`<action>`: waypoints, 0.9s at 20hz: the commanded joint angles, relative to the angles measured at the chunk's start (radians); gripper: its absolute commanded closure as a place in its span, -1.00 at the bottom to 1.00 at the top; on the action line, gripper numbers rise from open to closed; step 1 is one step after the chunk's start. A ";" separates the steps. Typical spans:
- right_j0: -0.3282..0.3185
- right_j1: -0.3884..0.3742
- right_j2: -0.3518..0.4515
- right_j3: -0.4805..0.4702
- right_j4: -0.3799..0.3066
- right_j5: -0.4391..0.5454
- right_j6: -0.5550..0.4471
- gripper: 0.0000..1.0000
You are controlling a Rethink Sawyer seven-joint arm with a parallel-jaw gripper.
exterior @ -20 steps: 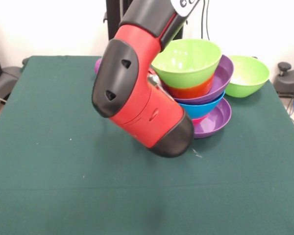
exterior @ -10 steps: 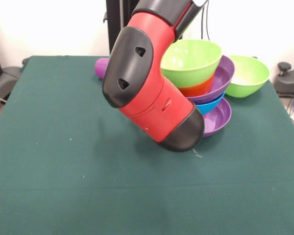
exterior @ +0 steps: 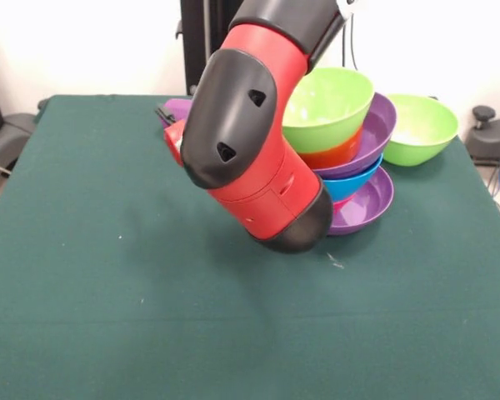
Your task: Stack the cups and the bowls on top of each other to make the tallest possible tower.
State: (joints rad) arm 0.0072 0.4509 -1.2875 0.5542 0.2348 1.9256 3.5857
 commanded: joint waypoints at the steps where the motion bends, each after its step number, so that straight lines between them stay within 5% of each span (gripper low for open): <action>1: -0.026 -0.020 0.113 -0.114 -0.084 -0.032 -0.379 -1.00; 13: -0.082 0.006 0.048 -0.180 -0.066 -0.024 -0.370 -1.00; 18: -0.053 -0.039 0.059 -0.083 -0.093 -0.035 -0.350 -1.00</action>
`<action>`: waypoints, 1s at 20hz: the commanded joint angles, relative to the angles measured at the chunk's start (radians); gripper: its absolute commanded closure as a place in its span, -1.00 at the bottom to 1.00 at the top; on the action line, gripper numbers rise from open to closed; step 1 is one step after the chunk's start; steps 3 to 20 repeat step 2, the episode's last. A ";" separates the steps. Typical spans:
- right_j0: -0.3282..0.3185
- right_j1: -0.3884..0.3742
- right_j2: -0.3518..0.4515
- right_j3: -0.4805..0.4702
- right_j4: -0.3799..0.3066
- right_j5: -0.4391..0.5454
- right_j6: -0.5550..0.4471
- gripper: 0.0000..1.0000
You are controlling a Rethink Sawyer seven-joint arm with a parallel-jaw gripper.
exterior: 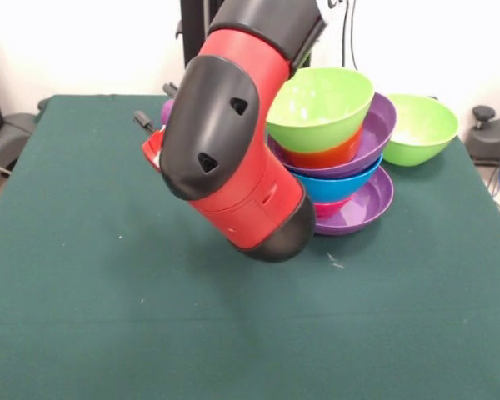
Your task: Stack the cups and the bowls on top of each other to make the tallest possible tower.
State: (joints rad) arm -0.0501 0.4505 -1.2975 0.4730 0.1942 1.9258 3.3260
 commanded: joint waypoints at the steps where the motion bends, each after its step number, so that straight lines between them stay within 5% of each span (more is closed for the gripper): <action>1: 0.029 -0.081 0.068 0.073 -0.106 -0.065 -0.141 -1.00; 20: 0.043 -0.111 0.069 0.120 -0.141 -0.091 -0.174 -1.00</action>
